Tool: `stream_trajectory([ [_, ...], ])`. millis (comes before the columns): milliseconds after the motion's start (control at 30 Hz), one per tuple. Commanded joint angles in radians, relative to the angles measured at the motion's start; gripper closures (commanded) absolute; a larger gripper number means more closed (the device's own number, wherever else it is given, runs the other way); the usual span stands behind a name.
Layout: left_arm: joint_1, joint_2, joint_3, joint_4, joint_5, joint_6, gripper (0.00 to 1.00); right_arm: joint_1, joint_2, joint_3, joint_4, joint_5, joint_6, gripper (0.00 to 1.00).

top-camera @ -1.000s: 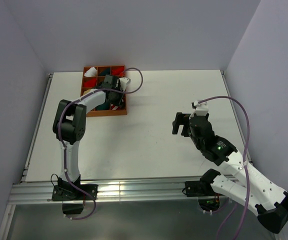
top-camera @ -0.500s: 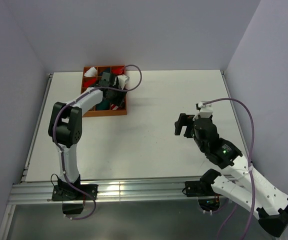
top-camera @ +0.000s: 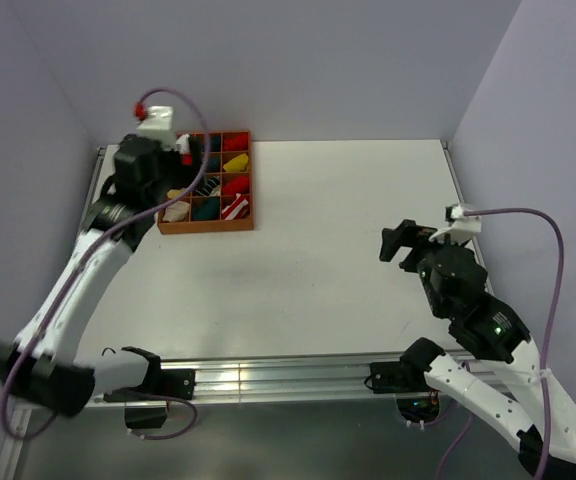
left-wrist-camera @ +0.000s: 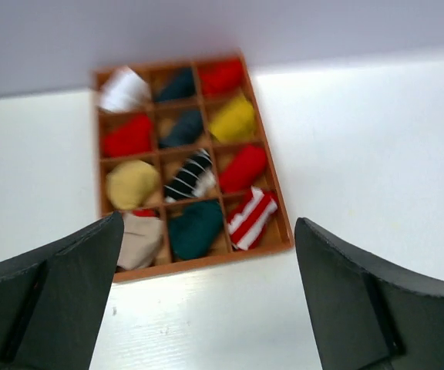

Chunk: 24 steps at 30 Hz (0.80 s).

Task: Roll the socks
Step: Reset both arms

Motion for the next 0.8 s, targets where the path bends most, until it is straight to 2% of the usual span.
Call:
stream_trajectory([
  [0,0.003,-0.290,-0.130,0.038,-0.230,-0.152,0.03,-0.006,-0.055,0.060,-0.045,0.130,-0.029,0.01],
  [133,0.003,-0.563,-0.248,0.009,-0.440,-0.225,0.00,-0.004,-0.135,0.053,-0.055,0.202,-0.057,0.00],
  [200,0.003,-0.710,-0.313,0.001,-0.491,-0.252,0.01,-0.004,-0.179,0.045,-0.062,0.232,-0.059,0.00],
  [400,0.003,-1.014,-0.485,-0.044,-0.623,-0.332,0.00,-0.004,-0.308,-0.022,-0.040,0.260,-0.088,0.02],
  [600,0.003,-1.176,-0.632,-0.054,-0.731,-0.383,0.01,-0.004,-0.393,-0.090,-0.013,0.272,-0.088,0.03],
  [767,0.003,-1.219,-0.706,-0.022,-0.771,-0.393,0.01,-0.004,-0.397,-0.114,0.004,0.269,-0.083,0.03],
])
